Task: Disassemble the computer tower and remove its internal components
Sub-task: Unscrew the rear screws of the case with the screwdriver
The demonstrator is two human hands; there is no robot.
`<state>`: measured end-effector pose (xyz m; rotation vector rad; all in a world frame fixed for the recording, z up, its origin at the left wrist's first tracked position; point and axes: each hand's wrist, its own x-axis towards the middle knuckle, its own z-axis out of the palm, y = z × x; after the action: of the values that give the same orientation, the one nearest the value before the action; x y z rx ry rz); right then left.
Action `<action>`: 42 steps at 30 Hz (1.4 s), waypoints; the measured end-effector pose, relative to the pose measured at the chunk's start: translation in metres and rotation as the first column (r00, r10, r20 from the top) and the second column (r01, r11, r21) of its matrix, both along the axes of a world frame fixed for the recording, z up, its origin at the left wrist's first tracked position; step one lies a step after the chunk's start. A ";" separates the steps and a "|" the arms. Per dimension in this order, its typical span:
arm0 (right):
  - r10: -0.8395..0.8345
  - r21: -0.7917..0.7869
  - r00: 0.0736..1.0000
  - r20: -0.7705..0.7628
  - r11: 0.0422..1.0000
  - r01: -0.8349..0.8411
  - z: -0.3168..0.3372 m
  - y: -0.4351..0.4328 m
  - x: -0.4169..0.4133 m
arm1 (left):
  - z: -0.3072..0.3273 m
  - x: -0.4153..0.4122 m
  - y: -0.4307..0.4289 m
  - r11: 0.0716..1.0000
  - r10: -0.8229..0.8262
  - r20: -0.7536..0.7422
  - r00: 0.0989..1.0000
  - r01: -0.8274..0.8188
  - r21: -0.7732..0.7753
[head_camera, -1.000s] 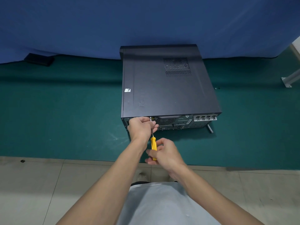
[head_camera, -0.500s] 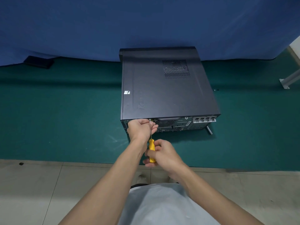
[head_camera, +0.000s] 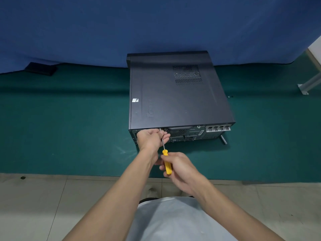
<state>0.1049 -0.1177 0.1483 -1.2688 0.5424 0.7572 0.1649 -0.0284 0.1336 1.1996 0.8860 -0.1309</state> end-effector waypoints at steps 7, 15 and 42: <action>0.054 -0.128 0.997 0.060 0.991 -0.046 -0.003 0.004 0.000 | -0.002 0.000 0.001 0.994 -0.017 -0.012 1.000 0.019 0.109; 0.075 0.143 0.994 -0.082 0.988 -0.063 -0.005 0.000 0.001 | -0.004 -0.001 0.002 0.997 -0.058 0.011 0.998 0.057 0.057; 0.245 -0.794 0.902 0.356 0.588 0.153 0.017 -0.064 0.019 | 0.003 -0.013 0.004 0.387 -0.727 0.168 0.666 0.195 0.901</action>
<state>0.1235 -0.1821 0.1653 -2.2668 0.4930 0.1953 0.1517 -0.0246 0.1362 2.2760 -0.0632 0.2043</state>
